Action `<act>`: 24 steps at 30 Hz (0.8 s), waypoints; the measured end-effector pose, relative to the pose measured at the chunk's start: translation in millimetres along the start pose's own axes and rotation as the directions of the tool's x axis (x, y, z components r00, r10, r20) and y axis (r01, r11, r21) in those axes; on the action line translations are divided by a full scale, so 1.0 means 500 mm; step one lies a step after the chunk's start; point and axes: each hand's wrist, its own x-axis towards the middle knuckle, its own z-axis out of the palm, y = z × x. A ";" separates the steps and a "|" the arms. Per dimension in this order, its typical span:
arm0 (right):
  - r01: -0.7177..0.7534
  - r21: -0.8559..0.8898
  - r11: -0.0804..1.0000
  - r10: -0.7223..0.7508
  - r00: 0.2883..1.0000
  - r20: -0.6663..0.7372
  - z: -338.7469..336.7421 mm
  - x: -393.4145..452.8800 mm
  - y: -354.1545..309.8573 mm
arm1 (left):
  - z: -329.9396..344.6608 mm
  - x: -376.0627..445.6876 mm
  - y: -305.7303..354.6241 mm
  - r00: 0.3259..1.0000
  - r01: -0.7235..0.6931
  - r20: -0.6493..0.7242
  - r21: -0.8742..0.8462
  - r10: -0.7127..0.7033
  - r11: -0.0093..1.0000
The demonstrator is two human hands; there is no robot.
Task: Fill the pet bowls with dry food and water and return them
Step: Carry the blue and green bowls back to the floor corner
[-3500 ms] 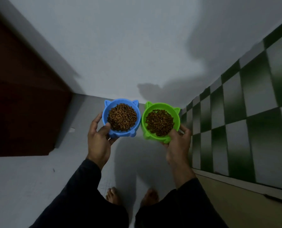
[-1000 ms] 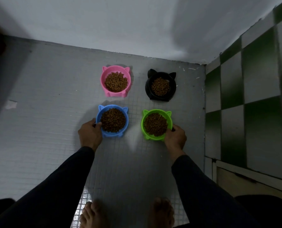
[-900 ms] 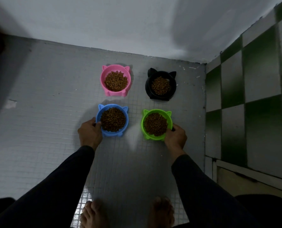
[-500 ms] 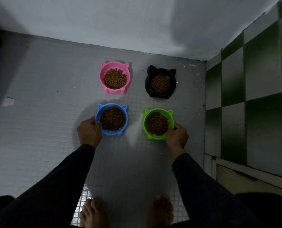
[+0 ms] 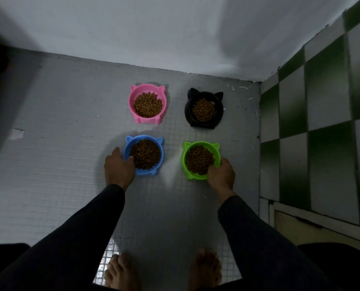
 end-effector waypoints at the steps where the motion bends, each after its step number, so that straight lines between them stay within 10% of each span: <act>1: -0.005 -0.018 1.000 0.006 1.000 0.029 0.001 -0.004 -0.002 | -0.002 -0.003 0.001 1.000 0.007 0.022 0.015 -0.007 1.000; 24: 0.374 -0.527 0.763 -0.134 0.890 0.437 -0.326 -0.353 -0.216 | -0.405 -0.260 0.248 0.827 -0.418 0.550 0.466 0.115 0.780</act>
